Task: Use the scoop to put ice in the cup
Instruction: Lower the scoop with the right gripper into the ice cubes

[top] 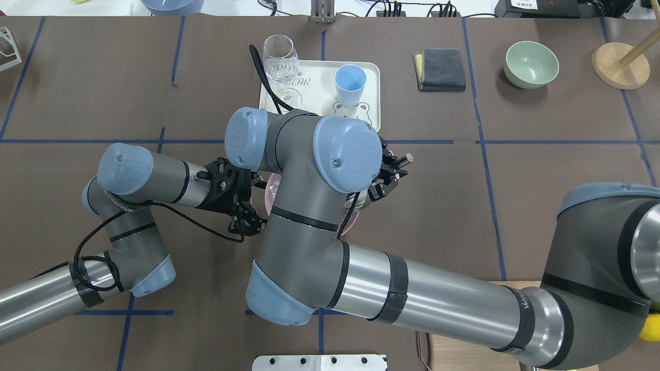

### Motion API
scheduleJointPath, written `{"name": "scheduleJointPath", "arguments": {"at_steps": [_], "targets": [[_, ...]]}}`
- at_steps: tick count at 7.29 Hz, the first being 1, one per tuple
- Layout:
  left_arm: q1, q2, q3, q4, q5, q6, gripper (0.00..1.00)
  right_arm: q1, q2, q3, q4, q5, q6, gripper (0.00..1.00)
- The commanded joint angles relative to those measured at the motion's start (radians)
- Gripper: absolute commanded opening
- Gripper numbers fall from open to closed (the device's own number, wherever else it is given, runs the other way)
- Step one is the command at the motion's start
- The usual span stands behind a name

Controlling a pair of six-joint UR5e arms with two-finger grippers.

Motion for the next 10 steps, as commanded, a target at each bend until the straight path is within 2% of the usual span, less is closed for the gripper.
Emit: {"name": "scheduleJointPath", "arguments": {"at_steps": [1, 4, 8, 10], "targets": [[0.0, 0.0, 0.0, -0.002, 0.0, 0.0, 0.88, -0.002, -0.024, 0.005, 0.064, 0.002, 0.002, 0.0], [-0.002, 0.0, 0.0, -0.002, 0.0, 0.0, 0.89, 0.0, -0.078, 0.018, 0.201, 0.007, 0.003, 0.0], [-0.008, 0.0, 0.0, -0.002, 0.0, 0.0, 0.89, 0.009, -0.215, 0.123, 0.369, 0.065, 0.014, 0.0], [-0.009, 0.0, 0.0, -0.002, 0.0, -0.002, 0.9, 0.025, -0.255, 0.143, 0.445, 0.103, 0.02, 0.0]]}}
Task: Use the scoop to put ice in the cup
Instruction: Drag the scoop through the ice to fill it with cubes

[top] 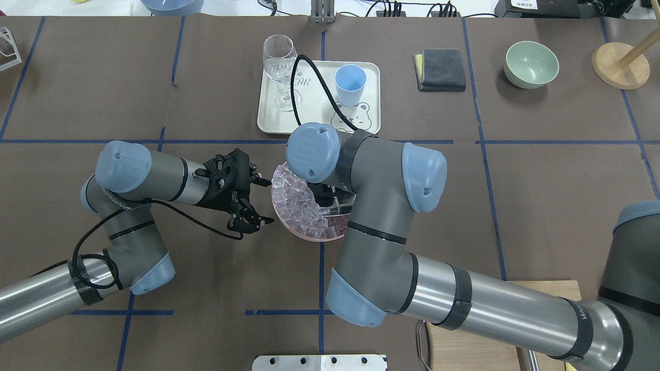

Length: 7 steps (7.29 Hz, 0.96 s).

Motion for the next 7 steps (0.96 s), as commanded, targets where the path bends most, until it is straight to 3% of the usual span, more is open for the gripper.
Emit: {"name": "scheduleJointPath", "arguments": {"at_steps": [1, 7], "targets": [[-0.002, 0.0, 0.0, 0.0, 0.0, -0.001, 0.9, 0.008, -0.057, 0.043, 0.085, 0.027, 0.012, 0.0], [-0.009, 0.0, -0.003, 0.0, 0.0, -0.001, 0.92, 0.053, -0.174, 0.059, 0.41, 0.22, 0.136, 0.0]]}}
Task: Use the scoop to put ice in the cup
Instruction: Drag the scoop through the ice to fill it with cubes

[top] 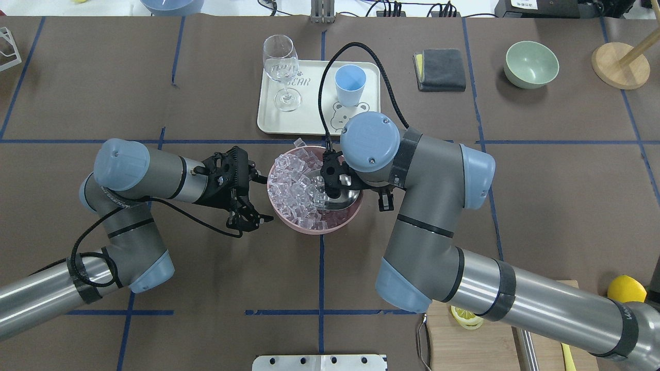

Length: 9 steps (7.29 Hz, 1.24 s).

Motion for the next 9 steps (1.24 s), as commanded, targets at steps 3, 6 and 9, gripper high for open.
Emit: {"name": "scheduleJointPath", "arguments": {"at_steps": [3, 6, 9], "targets": [[-0.004, 0.0, -0.001, 0.0, 0.0, -0.002, 0.92, 0.019, -0.052, 0.019, 0.132, 0.075, 0.037, 0.0], [-0.009, 0.0, -0.001, 0.0, 0.0, -0.002, 0.94, 0.034, -0.058, 0.056, 0.133, 0.124, 0.069, 0.0], [-0.013, 0.0, -0.004, -0.002, 0.0, -0.003, 0.96, 0.075, -0.06, 0.093, 0.132, 0.183, 0.078, 0.0]]}}
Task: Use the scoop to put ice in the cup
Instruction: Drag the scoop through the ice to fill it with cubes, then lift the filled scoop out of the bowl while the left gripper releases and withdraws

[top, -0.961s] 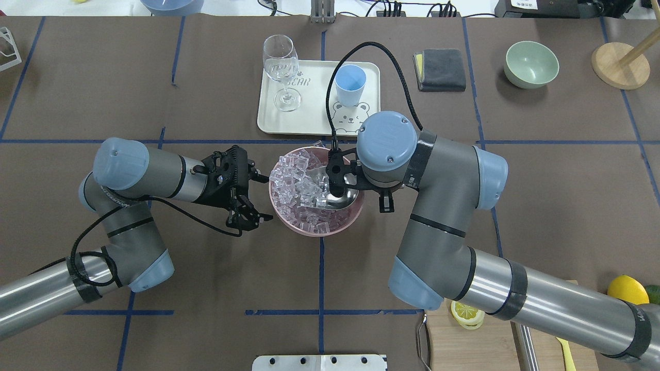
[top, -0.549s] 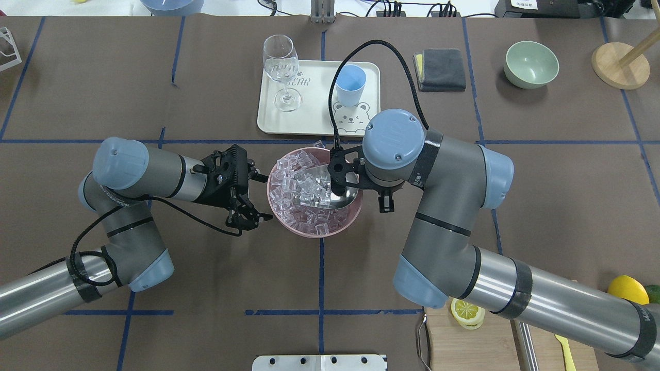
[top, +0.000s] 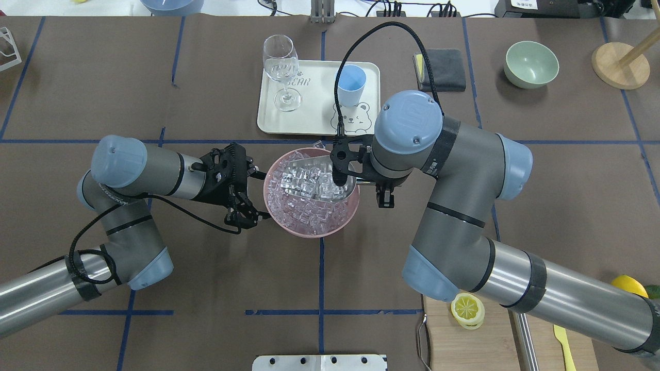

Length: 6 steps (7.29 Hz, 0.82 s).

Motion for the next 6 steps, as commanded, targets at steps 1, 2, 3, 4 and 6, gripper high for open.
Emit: {"name": "scheduleJointPath", "arguments": {"at_steps": [1, 2, 3, 4, 6], "targets": [[-0.02, 0.005, -0.006, 0.001, -0.001, 0.0, 0.99, 0.044, -0.004, 0.03, -0.003, 0.054, 0.003, 0.0], [-0.038, 0.029, -0.021, 0.004, -0.003, 0.0, 1.0, 0.073, -0.01, 0.033, -0.001, 0.086, 0.003, 0.0], [-0.059, 0.063, -0.05, 0.011, -0.003, 0.0, 1.0, 0.096, -0.012, 0.042, -0.01, 0.106, 0.003, 0.0], [-0.078, 0.105, -0.069, 0.013, -0.009, 0.002, 1.0, 0.103, -0.016, 0.053, -0.012, 0.106, 0.003, 0.0], [-0.101, 0.135, -0.116, 0.039, -0.009, -0.007, 1.0, 0.145, -0.018, 0.067, -0.015, 0.144, 0.005, 0.0]]}}
